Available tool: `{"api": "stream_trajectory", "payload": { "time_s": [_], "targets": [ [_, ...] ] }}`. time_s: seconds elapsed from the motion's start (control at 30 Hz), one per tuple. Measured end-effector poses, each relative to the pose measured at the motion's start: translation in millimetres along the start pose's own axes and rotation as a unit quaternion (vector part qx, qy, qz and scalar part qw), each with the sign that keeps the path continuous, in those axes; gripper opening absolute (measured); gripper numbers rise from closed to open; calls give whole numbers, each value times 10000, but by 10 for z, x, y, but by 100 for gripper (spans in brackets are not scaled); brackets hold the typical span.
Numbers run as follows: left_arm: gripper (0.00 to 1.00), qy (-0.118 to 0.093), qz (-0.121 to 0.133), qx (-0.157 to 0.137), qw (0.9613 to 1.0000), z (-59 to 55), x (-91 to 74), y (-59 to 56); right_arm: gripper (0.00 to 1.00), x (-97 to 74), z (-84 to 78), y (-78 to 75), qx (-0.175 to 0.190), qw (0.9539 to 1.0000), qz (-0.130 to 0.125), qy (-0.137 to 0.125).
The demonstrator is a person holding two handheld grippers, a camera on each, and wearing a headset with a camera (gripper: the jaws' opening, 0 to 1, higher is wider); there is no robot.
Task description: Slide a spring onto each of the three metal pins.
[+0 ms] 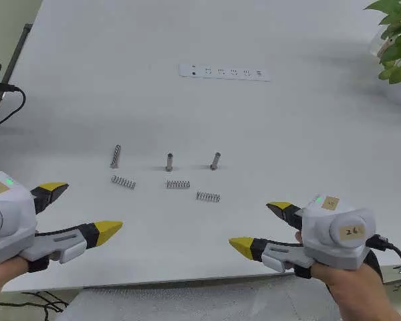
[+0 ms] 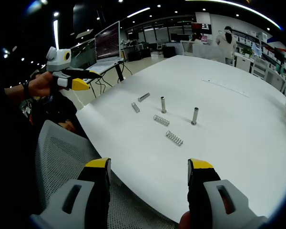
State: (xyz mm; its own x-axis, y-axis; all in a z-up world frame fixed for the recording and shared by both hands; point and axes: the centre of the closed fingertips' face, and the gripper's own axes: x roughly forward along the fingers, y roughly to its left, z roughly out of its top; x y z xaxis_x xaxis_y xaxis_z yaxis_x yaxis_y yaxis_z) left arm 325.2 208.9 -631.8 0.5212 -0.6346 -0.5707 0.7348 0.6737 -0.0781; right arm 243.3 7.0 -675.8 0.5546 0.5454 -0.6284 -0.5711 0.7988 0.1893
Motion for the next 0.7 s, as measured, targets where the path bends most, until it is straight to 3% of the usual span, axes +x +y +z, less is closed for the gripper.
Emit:
{"api": "stream_trajectory", "payload": {
  "time_s": [0.37,0.7],
  "targets": [
    [68,-59,-17,40,10000,13,27,-61,64,-99,-43,-3,-3,10000,-76,-13],
    [68,-2,-25,100,9999,-13,43,-39,63,-132,-1,-77,302,9989,-225,-268]
  ]
}}
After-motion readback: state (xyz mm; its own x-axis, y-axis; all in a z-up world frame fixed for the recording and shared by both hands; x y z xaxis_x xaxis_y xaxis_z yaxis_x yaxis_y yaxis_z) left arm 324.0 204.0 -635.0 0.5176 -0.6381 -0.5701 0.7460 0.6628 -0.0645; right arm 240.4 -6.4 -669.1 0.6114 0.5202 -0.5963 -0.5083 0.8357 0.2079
